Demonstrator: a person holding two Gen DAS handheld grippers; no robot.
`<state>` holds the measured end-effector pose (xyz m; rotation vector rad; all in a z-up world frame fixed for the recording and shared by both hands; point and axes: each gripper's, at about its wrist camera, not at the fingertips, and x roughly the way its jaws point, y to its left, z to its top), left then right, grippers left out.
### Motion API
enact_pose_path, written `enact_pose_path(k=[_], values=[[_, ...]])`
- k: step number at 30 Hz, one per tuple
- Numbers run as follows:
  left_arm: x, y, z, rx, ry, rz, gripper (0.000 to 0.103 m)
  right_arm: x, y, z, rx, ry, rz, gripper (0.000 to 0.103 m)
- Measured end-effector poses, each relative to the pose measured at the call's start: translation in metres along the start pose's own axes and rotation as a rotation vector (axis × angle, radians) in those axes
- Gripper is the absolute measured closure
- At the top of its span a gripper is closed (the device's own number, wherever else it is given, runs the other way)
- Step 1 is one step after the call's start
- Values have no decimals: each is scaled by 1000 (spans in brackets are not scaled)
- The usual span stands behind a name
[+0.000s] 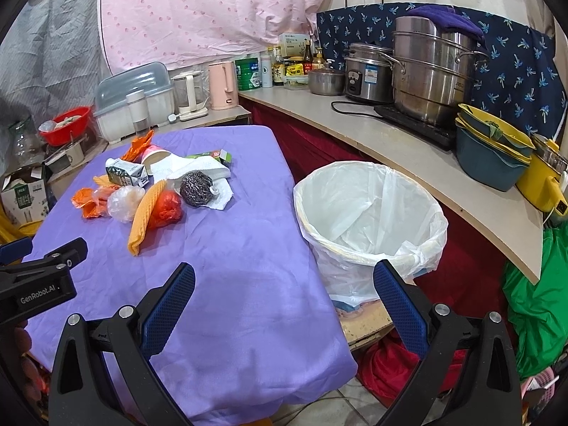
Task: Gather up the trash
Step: 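Grasp the orange mesh foam sleeve with the left gripper while the right grasps the red plastic bag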
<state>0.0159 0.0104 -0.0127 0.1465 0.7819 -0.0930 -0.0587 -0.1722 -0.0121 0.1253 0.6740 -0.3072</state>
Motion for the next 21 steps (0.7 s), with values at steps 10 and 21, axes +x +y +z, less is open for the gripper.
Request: enact_pose_path(k=[10,21], values=[[29,18,9,-24,13,-9,7,32,16,9,-28,17,4,7],[89,17,27,-64,110,-83,7,80,34,28,-35,60,4,7]])
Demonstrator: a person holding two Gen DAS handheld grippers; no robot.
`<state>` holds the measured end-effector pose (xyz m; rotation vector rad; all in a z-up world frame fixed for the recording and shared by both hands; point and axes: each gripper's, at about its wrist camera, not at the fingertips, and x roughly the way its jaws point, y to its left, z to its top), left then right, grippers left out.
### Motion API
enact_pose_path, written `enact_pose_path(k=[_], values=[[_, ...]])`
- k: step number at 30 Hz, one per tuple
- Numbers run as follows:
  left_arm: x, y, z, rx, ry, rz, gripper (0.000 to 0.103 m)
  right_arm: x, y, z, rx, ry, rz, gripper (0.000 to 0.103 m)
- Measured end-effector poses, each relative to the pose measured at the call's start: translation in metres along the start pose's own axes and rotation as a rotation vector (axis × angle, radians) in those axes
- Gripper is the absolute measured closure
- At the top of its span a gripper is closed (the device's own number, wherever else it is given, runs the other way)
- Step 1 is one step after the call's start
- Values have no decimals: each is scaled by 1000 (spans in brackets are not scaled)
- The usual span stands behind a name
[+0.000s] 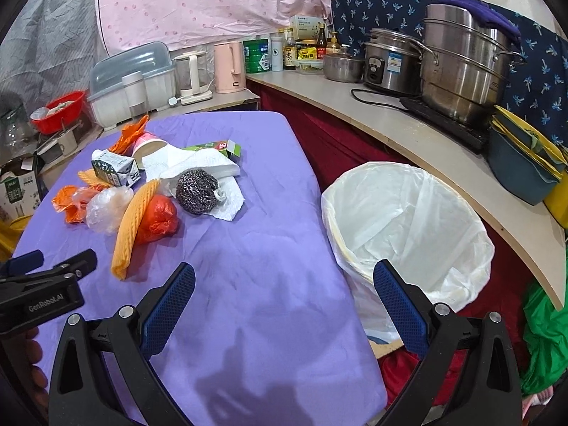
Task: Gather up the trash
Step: 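Grasp the orange mesh foam sleeve with the left gripper while the right grasps the red plastic bag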
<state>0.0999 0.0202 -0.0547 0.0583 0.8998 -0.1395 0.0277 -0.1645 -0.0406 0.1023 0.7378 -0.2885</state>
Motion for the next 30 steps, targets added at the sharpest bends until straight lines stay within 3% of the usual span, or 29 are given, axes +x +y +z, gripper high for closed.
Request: enact_pose_path(k=[8,13,17,20,24,27,30], values=[[48,-12,13,11,32,-24,11,35,12,14,-6,32,15,7],[70,-5,14,-7,90,-72,37,53,23,21,-11,52,44,7],[76,6,12,-30,122,-124,69,65,38,27,-27,56,88,7],[74,15,10,-41,121,-155,78,75,55,32,-44,63,147,7],[69,25,9,-37,109,-160,84,90,76,35,-68,84,208,19],[68,33,9,-43,116,-162,92,103,93,38,-75,105,255,21],[70,42,7,-57,125,-167,92,112,107,39,-85,111,281,25]])
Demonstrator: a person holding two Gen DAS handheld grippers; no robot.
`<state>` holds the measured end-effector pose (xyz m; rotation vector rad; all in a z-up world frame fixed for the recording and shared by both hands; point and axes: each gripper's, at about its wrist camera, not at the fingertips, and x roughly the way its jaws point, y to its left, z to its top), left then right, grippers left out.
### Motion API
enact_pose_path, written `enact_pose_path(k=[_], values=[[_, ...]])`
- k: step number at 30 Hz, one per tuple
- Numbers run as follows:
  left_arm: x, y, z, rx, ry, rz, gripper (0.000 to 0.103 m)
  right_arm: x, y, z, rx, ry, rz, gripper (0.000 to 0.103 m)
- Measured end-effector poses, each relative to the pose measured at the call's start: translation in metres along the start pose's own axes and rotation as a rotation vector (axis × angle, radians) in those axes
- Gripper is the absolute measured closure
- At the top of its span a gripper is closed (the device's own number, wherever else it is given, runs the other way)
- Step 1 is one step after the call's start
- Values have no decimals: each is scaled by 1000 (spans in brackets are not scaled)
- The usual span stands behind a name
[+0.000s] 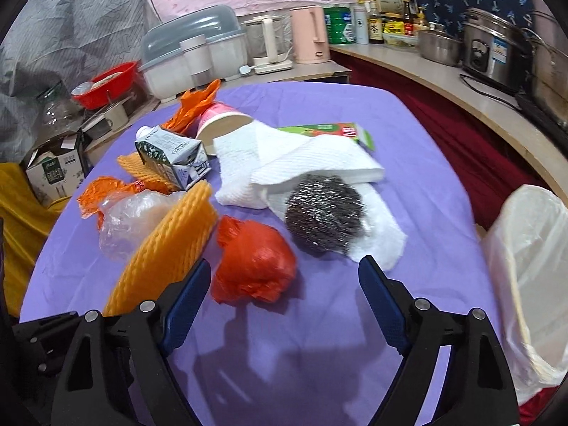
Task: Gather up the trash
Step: 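Grasp the orange mesh foam sleeve with the left gripper while the right grasps the red plastic bag, then carry the foam sleeve and red bag over the white trash bin with both grippers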
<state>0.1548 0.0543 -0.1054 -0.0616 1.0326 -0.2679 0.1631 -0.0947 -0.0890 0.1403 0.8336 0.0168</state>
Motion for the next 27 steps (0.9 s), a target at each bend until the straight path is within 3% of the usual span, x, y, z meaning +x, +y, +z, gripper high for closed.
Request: enact_pose_path(k=[5,7,9,20,27], values=[[0,6,0,1,-3,-3,92,22,10,2,-13,33,12,37],[0,6,1,4,-5,-4,92,27,10,1,-7,45,24,47],[-1,7,0,5,-6,-6,92,30,10,1,4,56,50,62],[-25,-7,-5,34,-50,-16,93,-20,9,1,15,-32,80,67],[-55,-31,-11,80,-106,-41,93,-73,-18,-2,61,-116,33,67]])
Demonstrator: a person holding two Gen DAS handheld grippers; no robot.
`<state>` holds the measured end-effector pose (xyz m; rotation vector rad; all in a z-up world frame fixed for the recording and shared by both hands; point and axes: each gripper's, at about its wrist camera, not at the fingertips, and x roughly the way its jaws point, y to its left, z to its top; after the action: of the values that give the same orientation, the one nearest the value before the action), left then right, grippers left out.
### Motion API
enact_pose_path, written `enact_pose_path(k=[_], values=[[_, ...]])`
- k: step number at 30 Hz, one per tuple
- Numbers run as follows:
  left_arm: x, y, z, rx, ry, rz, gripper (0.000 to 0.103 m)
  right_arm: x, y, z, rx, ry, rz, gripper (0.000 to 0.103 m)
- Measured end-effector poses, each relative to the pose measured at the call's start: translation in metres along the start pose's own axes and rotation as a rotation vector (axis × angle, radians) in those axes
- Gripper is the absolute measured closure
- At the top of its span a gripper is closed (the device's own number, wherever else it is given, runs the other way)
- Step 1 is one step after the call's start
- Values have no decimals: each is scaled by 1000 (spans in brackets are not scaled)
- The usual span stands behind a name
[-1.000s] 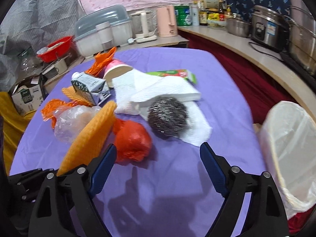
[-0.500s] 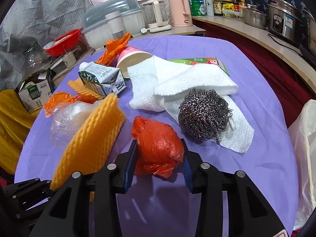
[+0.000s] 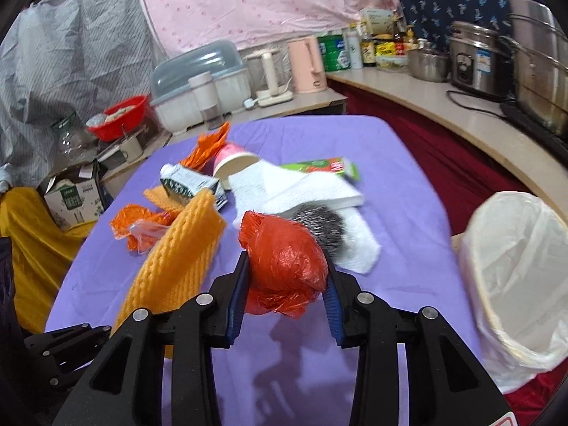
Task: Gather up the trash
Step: 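Carry the foam sleeve and red bag over the white trash bin with both grippers, then open both grippers to drop the foam sleeve and red bag into the bin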
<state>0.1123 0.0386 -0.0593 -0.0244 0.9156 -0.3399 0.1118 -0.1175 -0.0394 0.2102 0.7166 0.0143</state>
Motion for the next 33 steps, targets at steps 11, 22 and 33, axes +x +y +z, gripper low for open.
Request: enact_pose_path(k=[11,22,33], values=[[-27,-75,2,128,-46,-98,93,-72,-83,-9,87,-108,-192,67],[3,-186,18,286,-18,-242,93,-93,-196,-34,247,-100,-375,66],[41,-259,21,388,5,-253,92,-87,-240,-39,292,-94,-421,63]])
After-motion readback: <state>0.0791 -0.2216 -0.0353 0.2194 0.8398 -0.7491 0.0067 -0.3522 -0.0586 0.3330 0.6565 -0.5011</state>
